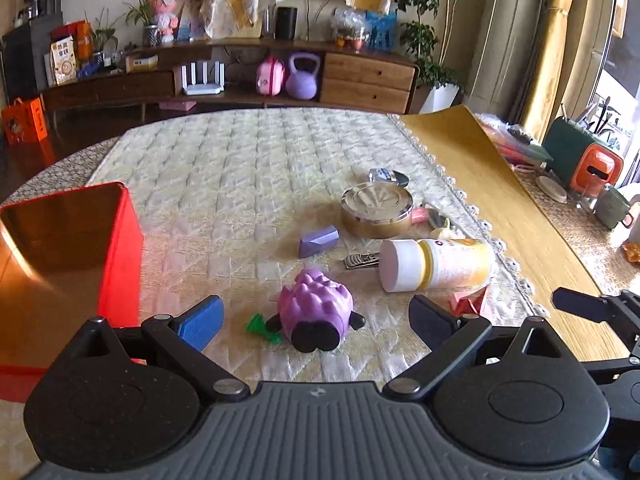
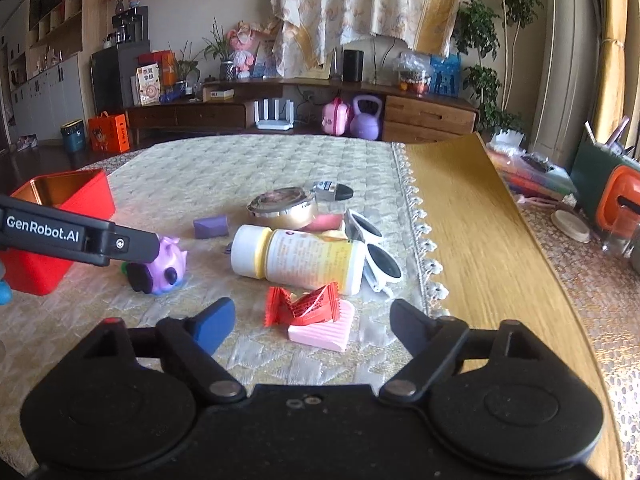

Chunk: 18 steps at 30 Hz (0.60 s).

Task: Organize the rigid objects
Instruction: 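Move left gripper to purple fuzzy toy while right gripper approaches red wrapped candy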

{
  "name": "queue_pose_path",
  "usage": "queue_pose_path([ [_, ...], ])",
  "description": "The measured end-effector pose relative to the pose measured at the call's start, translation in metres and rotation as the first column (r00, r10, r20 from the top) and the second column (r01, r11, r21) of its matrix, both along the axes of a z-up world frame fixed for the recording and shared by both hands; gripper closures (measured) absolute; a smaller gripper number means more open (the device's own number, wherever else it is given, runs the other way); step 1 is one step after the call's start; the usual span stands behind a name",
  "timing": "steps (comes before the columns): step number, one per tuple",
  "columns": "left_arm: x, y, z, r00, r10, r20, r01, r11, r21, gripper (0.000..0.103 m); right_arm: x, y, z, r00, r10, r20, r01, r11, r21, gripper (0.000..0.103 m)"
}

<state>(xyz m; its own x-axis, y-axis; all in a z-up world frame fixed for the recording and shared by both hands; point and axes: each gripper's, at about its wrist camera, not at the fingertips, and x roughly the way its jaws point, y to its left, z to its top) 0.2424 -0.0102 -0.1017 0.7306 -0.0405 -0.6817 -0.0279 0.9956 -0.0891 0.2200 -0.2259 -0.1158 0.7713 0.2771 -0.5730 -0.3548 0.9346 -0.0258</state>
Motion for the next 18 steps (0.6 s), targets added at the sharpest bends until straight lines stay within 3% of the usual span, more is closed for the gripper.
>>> queue_pose_path([
  [12,0.029,-0.002,-0.025,0.999,0.003,-0.048,-0.001,0.999,0.034,0.005,0.021,0.008,-0.014,0.999,0.027,-0.026,-0.027,1.0,-0.008,0.028],
  [14,0.031,-0.003,-0.027,0.999,-0.003,-0.053,0.005,0.999,0.035,0.011,0.025,0.007,-0.016,0.999,0.022,-0.028,-0.022,1.0,-0.01,0.029],
  [18,0.033,-0.006,-0.028,0.999,-0.017,-0.05,0.018,0.999,0.031,0.012,0.031,0.007,-0.021,0.999,0.019,-0.034,-0.02,1.0,-0.013,0.031],
])
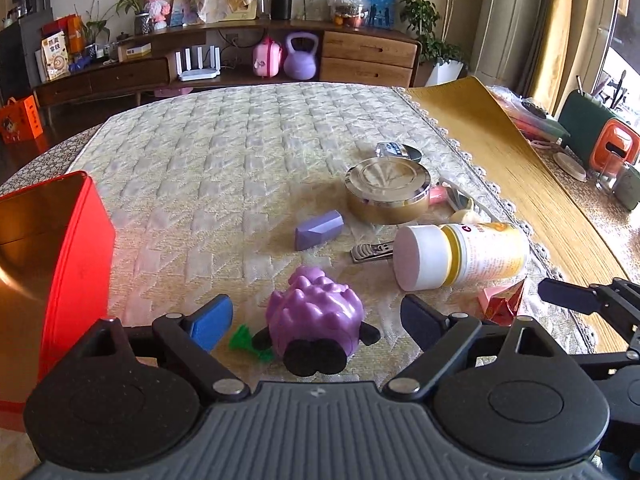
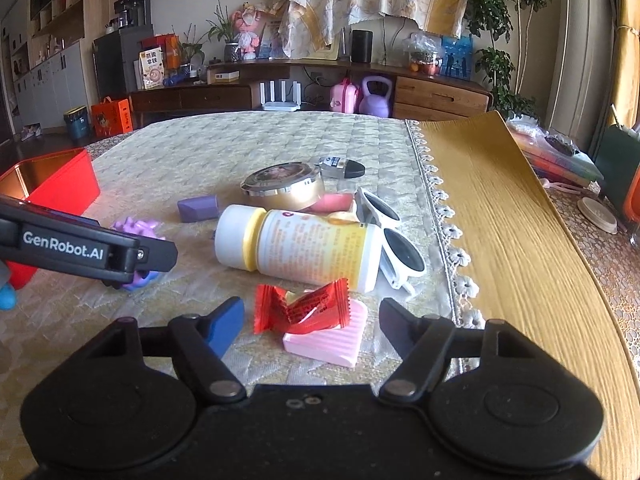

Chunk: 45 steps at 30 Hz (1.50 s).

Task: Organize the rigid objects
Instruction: 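Move left gripper to purple fuzzy toy while right gripper approaches red wrapped candy, then close left gripper on purple toy while right gripper closes on red candy, then carry both items over red tin and open both grippers to drop them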

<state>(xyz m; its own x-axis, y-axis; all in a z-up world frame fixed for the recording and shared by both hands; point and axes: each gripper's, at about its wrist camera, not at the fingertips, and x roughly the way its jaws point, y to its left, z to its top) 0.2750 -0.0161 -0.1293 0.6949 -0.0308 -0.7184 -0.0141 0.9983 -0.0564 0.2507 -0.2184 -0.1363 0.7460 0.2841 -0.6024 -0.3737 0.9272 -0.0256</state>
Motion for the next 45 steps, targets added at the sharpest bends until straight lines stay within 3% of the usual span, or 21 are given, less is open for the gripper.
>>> queue_pose_path([
  [5,0.002,-0.003,-0.001,1.0,-0.009,-0.006,0.009,1.0,0.006,0.022,0.004,0.004,-0.004,1.0,0.01,-0.002,-0.01,1.0,-0.006,0.037],
  [7,0.003,-0.005,-0.002,1.0,-0.012,-0.011,0.012,1.0,0.005,0.028,0.005,0.004,-0.005,1.0,0.007,-0.007,-0.007,1.0,-0.004,0.045],
  [14,0.005,-0.005,-0.005,1.0,-0.011,-0.018,0.011,1.0,0.006,0.041,0.004,0.003,-0.004,1.0,0.006,-0.011,-0.005,1.0,0.01,0.053],
  [19,0.005,-0.005,-0.006,1.0,-0.01,-0.017,0.01,1.0,-0.002,0.041,0.004,0.004,-0.002,1.0,0.008,-0.005,-0.008,1.0,0.013,0.061],
  [29,-0.002,0.001,0.0,1.0,0.009,-0.028,-0.01,1.0,-0.021,0.042,-0.009,0.004,0.012,1.0,0.009,0.021,-0.009,1.0,0.005,0.062],
  [45,-0.045,0.036,0.064,0.999,0.039,0.029,-0.037,0.997,-0.067,0.042,-0.043,0.038,0.069,0.99,0.126,0.068,-0.127,0.992,0.014,0.061],
])
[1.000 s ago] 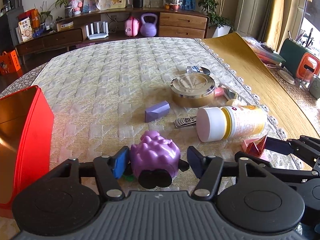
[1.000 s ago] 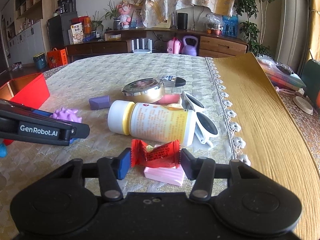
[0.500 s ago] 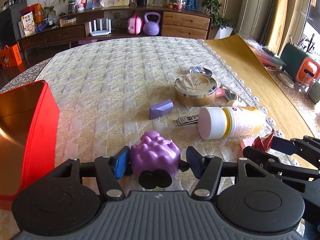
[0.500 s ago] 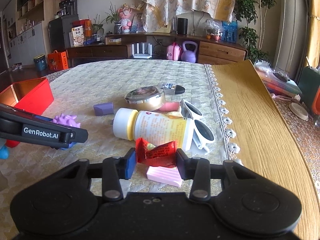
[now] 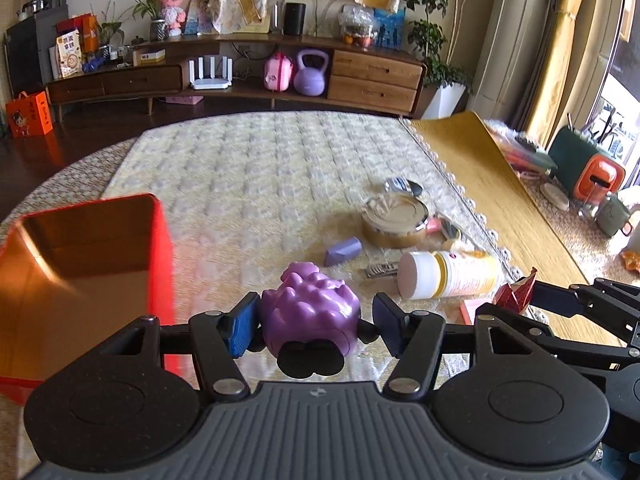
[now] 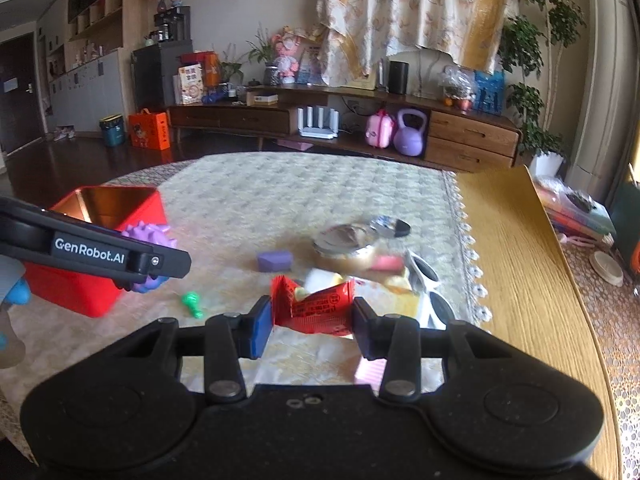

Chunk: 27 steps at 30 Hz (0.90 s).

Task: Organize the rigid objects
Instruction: 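Carry both items over red tin and open both grippers to drop them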

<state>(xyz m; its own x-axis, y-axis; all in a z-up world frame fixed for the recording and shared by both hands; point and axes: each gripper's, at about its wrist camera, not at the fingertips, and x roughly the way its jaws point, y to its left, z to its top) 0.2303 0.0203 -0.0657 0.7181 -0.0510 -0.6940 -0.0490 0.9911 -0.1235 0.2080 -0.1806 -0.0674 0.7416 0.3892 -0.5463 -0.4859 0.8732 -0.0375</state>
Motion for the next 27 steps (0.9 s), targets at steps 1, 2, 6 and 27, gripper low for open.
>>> queue_pose_path([
  [1,-0.003,0.005,0.004,1.0,0.009,0.002,-0.009,1.0,-0.004,0.042,-0.002,0.005,0.003,1.0,0.013,0.006,-0.013,1.0,-0.003,0.061],
  [2,-0.005,0.009,0.008,1.0,0.016,0.003,-0.016,1.0,-0.004,0.042,-0.004,0.011,0.006,1.0,0.026,0.01,-0.026,1.0,-0.005,0.061],
  [6,-0.017,0.034,0.019,0.998,0.056,0.01,-0.056,0.998,-0.002,0.042,-0.01,0.036,0.016,0.996,0.088,0.022,-0.088,0.996,-0.008,0.061],
  [27,-0.033,0.165,0.017,0.977,0.214,-0.001,-0.214,0.976,0.051,0.042,-0.007,0.176,0.016,0.944,0.328,-0.044,-0.33,0.941,-0.078,0.061],
])
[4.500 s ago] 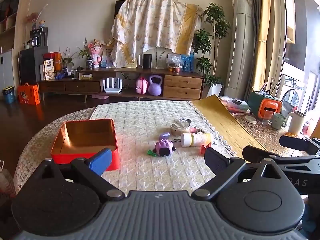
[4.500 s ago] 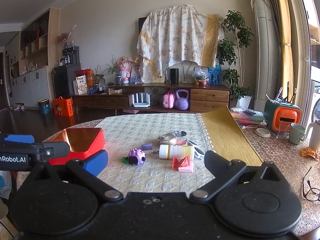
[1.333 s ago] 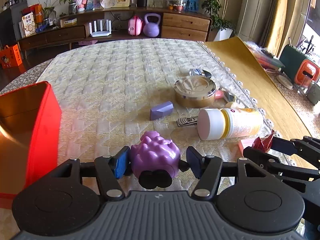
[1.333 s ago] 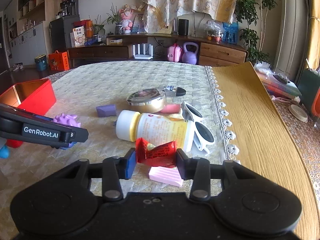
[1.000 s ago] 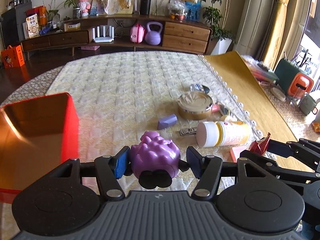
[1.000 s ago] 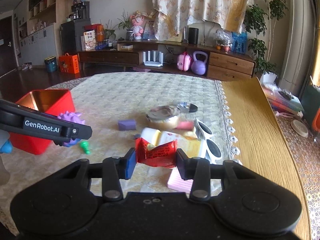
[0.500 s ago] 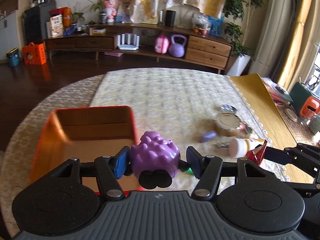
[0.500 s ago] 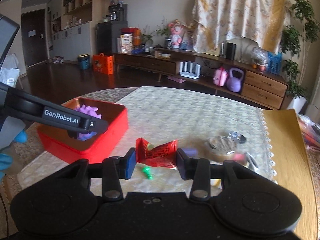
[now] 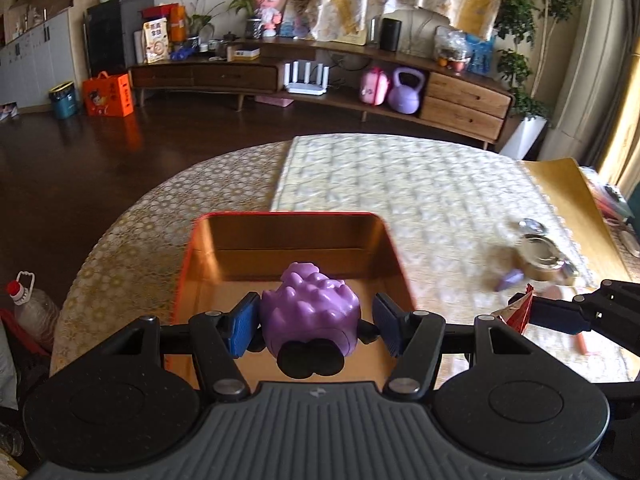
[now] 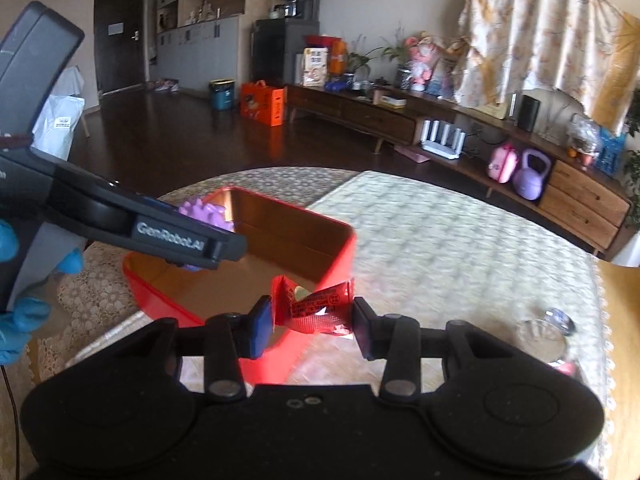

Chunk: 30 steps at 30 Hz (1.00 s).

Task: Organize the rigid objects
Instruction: 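Carry both items over red tin and open both grippers to drop them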

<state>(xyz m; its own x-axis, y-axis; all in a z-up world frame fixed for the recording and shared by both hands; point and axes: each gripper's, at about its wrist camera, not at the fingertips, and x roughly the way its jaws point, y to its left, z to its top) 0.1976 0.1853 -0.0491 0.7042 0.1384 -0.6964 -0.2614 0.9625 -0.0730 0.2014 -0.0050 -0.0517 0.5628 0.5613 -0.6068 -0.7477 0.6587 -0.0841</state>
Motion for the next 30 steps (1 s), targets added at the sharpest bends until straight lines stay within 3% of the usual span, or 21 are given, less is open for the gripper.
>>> queue_pose_path([
  [6,0.022,0.023,-0.003,0.999,-0.003,0.034,0.002,0.999,0.036,0.042,0.016,0.039,-0.012,0.998,0.059,0.036,-0.057,0.997,-0.054,0.062],
  [10,0.041,0.033,-0.014,1.0,-0.005,0.002,0.005,0.998,0.062,0.042,0.032,0.062,-0.024,0.996,0.092,0.002,-0.091,0.992,-0.089,0.062],
  [17,0.053,0.05,-0.037,0.998,0.035,-0.042,-0.034,0.999,0.028,0.042,0.048,0.087,-0.05,0.994,0.089,-0.056,-0.097,0.982,-0.162,0.061],
  [30,0.049,0.049,-0.049,0.998,0.035,-0.044,-0.033,0.999,0.039,0.042,0.028,0.068,-0.048,0.994,0.1,-0.048,-0.105,0.986,-0.13,0.05],
])
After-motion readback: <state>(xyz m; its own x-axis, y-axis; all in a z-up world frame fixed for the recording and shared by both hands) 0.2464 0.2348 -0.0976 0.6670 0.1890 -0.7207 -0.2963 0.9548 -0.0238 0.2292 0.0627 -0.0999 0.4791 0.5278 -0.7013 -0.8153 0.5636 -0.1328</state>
